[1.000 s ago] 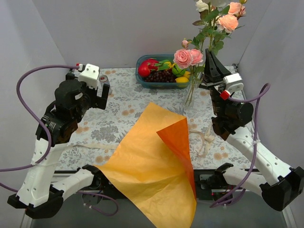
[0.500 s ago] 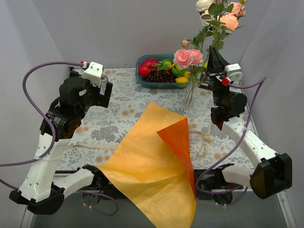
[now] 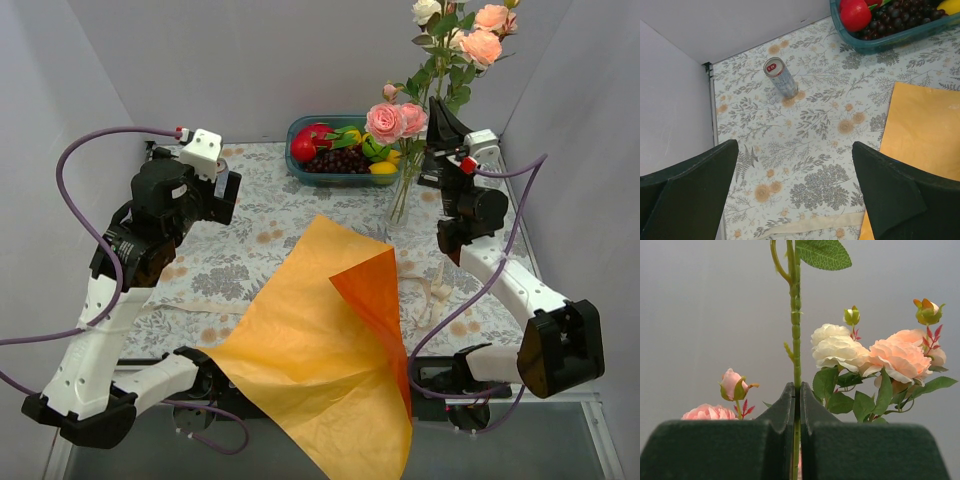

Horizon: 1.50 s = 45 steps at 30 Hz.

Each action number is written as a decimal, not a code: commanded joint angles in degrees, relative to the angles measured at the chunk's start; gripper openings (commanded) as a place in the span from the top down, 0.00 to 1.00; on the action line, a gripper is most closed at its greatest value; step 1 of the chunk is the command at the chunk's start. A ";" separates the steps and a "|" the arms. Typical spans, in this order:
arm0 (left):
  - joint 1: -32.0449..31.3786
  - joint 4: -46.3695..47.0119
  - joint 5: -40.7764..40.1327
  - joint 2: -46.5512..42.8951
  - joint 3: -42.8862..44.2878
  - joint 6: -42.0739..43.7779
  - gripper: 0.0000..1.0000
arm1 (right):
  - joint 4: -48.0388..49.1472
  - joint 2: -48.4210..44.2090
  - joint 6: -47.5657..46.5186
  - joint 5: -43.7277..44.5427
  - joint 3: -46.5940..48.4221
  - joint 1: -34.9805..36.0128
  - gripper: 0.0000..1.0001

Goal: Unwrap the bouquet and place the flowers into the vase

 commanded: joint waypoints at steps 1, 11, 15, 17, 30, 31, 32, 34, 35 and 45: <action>0.32 1.07 0.05 -0.25 -0.39 0.75 0.02 | 6.71 0.11 1.64 -0.82 2.99 -1.02 0.99; 0.41 1.25 -0.12 -0.69 -2.24 0.57 0.02 | 7.51 0.82 3.14 -3.72 5.54 -1.99 0.99; 0.41 1.51 -0.12 -0.78 -2.59 0.49 0.02 | 7.68 1.26 2.96 -4.16 5.81 -2.34 0.99; 0.41 1.51 0.14 -0.69 -2.59 0.40 0.02 | 8.21 1.87 3.14 -4.51 5.80 -2.60 0.99; 0.41 0.72 0.58 0.72 -1.36 0.22 0.02 | 11.72 3.37 5.69 -6.27 2.82 -4.53 0.99; 0.41 0.72 0.58 0.81 -1.27 0.14 0.02 | 12.25 3.45 6.12 -6.36 2.47 -4.71 0.99; 0.41 0.72 0.58 0.89 -1.19 0.05 0.02 | 12.51 3.45 6.39 -6.44 2.29 -4.80 0.99; 0.32 0.72 0.58 1.24 -0.92 -0.04 0.02 | 12.87 3.63 6.74 -6.62 1.50 -4.88 0.99; 0.41 0.72 0.67 1.33 -0.75 -0.04 0.02 | 13.13 3.80 7.00 -6.62 1.15 -4.97 0.99; 0.41 0.54 1.11 2.04 -0.48 -0.31 0.02 | 15.86 4.60 9.20 -5.74 -4.47 -4.97 0.99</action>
